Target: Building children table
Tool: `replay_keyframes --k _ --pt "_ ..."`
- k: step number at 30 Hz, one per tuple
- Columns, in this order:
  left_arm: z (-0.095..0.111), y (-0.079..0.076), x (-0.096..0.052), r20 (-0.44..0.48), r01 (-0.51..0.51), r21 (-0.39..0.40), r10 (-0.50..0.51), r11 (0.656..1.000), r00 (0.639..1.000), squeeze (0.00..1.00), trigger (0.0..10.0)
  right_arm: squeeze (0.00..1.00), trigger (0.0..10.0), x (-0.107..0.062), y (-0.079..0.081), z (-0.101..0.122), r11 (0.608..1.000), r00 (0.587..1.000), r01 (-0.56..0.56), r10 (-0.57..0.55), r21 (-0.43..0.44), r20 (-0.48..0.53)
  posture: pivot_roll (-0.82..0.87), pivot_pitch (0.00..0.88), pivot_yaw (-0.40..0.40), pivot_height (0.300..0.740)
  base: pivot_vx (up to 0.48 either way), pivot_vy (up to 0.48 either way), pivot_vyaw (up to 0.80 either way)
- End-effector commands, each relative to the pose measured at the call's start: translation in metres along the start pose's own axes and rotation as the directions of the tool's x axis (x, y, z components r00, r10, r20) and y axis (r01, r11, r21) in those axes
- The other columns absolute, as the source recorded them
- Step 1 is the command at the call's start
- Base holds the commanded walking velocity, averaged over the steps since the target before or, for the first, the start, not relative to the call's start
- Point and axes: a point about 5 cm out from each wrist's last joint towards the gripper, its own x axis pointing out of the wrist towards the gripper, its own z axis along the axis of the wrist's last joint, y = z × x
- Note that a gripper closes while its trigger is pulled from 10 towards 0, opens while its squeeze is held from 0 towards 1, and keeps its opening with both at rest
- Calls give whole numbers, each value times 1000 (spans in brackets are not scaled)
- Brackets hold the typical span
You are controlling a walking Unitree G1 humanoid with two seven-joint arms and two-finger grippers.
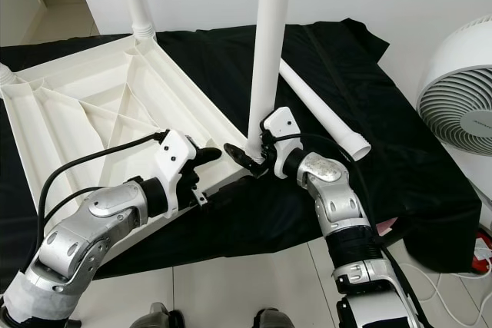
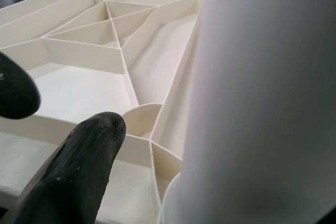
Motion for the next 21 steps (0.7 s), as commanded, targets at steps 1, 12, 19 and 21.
replay_keyframes --k 1,12,19,21 --pt "-3 2 0 -13 -5 0 5 1000 1000 0 10000 0 6784 1 1 0 999 999 -42 42 -11 -8 -74 71 42 740 0 0 0" --pt "-3 0 -1 -15 -5 -5 5 1000 1000 0 10000 0 0 -5 -5 -13 996 995 -91 92 14 -28 -73 83 42 740 0 0 0" --pt "-4 -1 -1 -17 1 -8 -1 1000 1000 0 10000 0 10000 -6 -8 -18 996 997 66 -63 53 -53 -78 87 43 740 0 0 0" --pt "-4 -1 -1 -17 3 -10 -3 1000 1000 0 10000 0 10000 -5 -8 -18 991 991 117 -114 56 -64 -79 92 45 740 0 0 0"
